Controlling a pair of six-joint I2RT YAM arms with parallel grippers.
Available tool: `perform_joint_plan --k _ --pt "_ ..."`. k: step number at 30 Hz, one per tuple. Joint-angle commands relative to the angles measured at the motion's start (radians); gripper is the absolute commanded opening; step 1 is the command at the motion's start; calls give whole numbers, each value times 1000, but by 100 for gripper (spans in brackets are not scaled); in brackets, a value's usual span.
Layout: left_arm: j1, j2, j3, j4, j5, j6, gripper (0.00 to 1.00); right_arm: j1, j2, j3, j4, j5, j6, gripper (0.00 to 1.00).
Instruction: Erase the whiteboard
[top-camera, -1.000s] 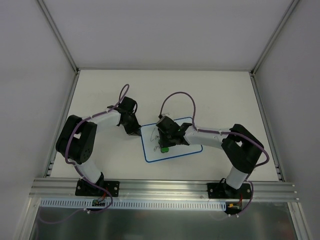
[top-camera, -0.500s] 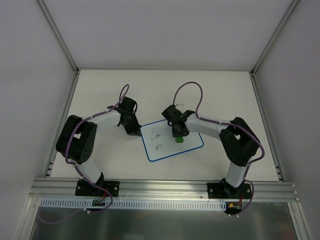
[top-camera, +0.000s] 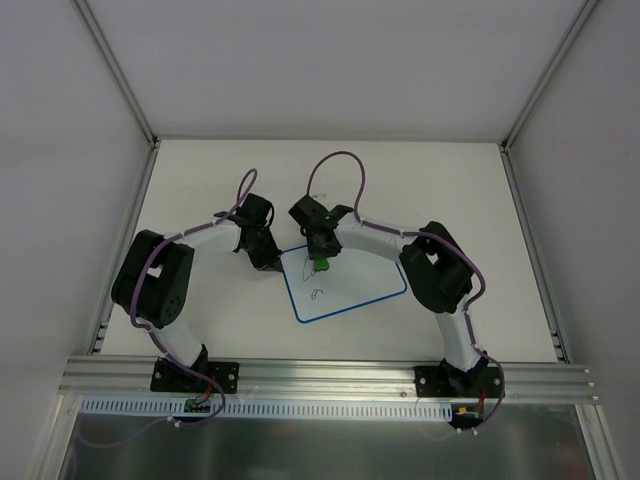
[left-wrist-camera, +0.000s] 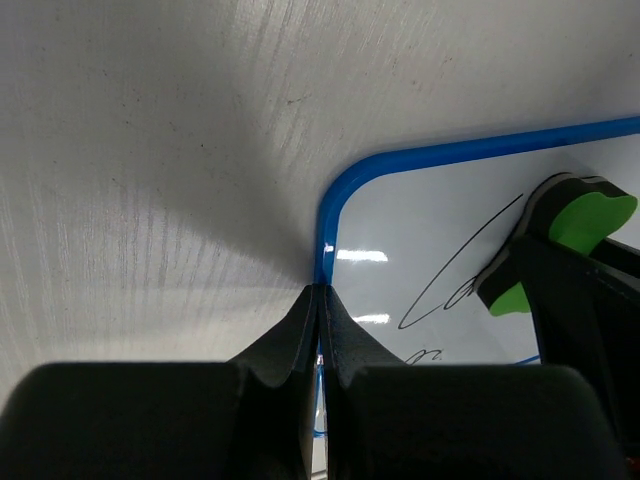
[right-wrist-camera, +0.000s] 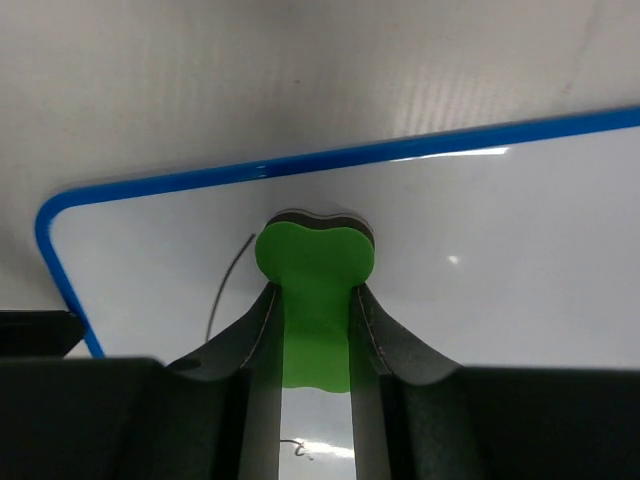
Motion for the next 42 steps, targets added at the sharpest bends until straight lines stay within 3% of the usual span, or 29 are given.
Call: perform_joint_plan --k 1,9,17,27,33,42 --pt "-14 11 -35 -18 -23 -26 0 35 82 27 -5 -106 -2 0" --pt "-12 -4 -43 -9 -55 -58 0 68 91 47 -8 -156 -33 0" --pt "6 0 -35 -9 -72 -86 0 69 -20 -140 -8 -114 -19 0" --pt "23 6 -24 -7 -55 -72 0 -35 -188 -297 -89 110 -1 0" --pt "25 -1 -23 -6 -43 -66 0 -37 -136 -230 -76 24 -19 0" --pt "23 -1 -30 0 -32 -72 0 77 7 -27 -39 -120 -68 0"
